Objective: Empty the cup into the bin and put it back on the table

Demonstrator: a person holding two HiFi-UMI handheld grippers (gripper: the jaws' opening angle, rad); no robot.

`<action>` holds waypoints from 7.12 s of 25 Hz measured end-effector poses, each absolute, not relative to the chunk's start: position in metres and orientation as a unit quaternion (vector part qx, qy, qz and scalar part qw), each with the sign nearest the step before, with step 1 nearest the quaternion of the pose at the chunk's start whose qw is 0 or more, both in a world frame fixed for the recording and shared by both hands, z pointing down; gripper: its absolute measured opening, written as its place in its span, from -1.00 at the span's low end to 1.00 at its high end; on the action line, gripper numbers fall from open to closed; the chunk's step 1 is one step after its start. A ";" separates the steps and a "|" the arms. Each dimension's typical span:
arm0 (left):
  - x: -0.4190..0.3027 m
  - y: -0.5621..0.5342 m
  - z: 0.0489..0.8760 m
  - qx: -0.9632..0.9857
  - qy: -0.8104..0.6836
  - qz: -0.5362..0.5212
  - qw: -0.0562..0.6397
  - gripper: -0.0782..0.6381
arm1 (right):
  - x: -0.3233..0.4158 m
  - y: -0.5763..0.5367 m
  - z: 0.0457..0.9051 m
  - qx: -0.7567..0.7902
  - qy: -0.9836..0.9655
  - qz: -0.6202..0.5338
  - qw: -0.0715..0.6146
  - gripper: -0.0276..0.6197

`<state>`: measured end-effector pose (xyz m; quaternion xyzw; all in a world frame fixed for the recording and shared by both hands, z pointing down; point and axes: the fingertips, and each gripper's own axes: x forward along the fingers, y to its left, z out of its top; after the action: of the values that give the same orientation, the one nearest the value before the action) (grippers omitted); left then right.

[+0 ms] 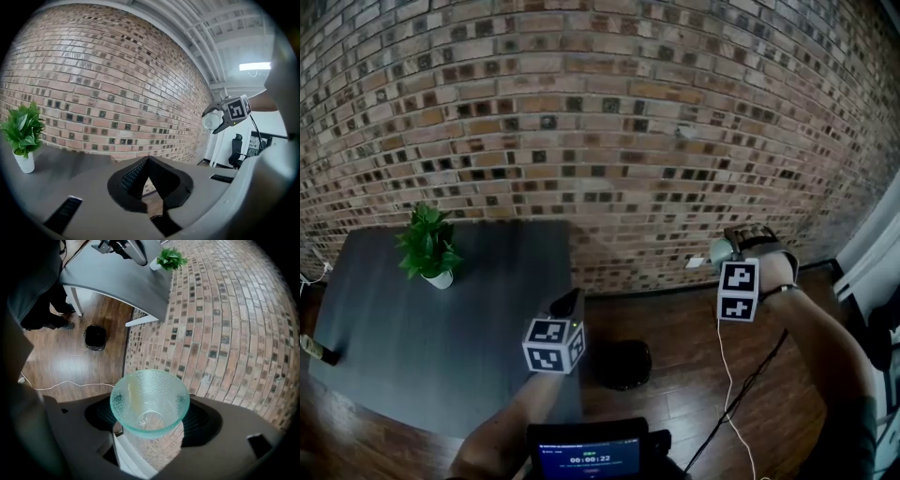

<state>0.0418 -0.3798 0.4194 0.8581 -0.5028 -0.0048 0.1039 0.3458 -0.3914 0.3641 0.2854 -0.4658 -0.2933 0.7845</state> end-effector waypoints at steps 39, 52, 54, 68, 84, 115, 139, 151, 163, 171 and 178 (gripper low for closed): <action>0.036 -0.370 0.424 0.858 -0.501 -0.010 0.118 -0.77 | 0.312 -0.393 0.343 0.246 -0.412 -0.361 0.800 0.29; 0.027 -0.364 0.426 0.857 -0.501 -0.007 0.119 -0.77 | 0.315 -0.387 0.342 0.303 -0.471 -0.306 0.770 0.29; 0.027 -0.362 0.427 0.857 -0.501 -0.005 0.119 -0.77 | 0.318 -0.388 0.343 0.323 -0.485 -0.294 0.758 0.29; 0.020 -0.358 0.428 0.853 -0.508 -0.001 0.120 -0.77 | 0.337 -0.384 0.381 0.395 -0.596 -0.169 0.678 0.29; 0.006 -0.348 0.427 0.844 -0.520 -0.013 0.129 -0.77 | 0.329 -0.380 0.413 0.430 -0.711 -0.067 0.553 0.29; -0.058 -0.300 0.441 0.806 -0.575 -0.013 0.142 -0.77 | 0.262 -0.347 0.418 0.421 -0.845 0.062 0.323 0.29; -0.150 -0.234 0.410 0.757 -0.641 -0.048 0.119 -0.77 | 0.136 -0.329 0.392 0.303 -0.909 0.050 0.281 0.29; -0.226 -0.166 0.422 0.691 -0.710 -0.054 0.123 -0.77 | 0.045 -0.303 0.382 0.206 -0.938 0.028 0.278 0.29; -0.274 -0.111 0.414 0.643 -0.755 -0.053 0.112 -0.77 | -0.049 -0.257 0.384 0.087 -0.957 0.009 0.277 0.29; -0.293 -0.074 0.411 0.617 -0.778 -0.055 0.103 -0.77 | -0.106 -0.214 0.396 0.008 -0.959 -0.003 0.282 0.29; -0.305 -0.047 0.420 0.594 -0.795 -0.060 0.112 -0.77 | -0.140 -0.170 0.404 -0.057 -0.958 -0.011 0.280 0.29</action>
<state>-0.3054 -0.0472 0.4201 0.5937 -0.7947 -0.0601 0.1117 -0.1402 -0.1696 0.4044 -0.0573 -0.9582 -0.0111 0.2799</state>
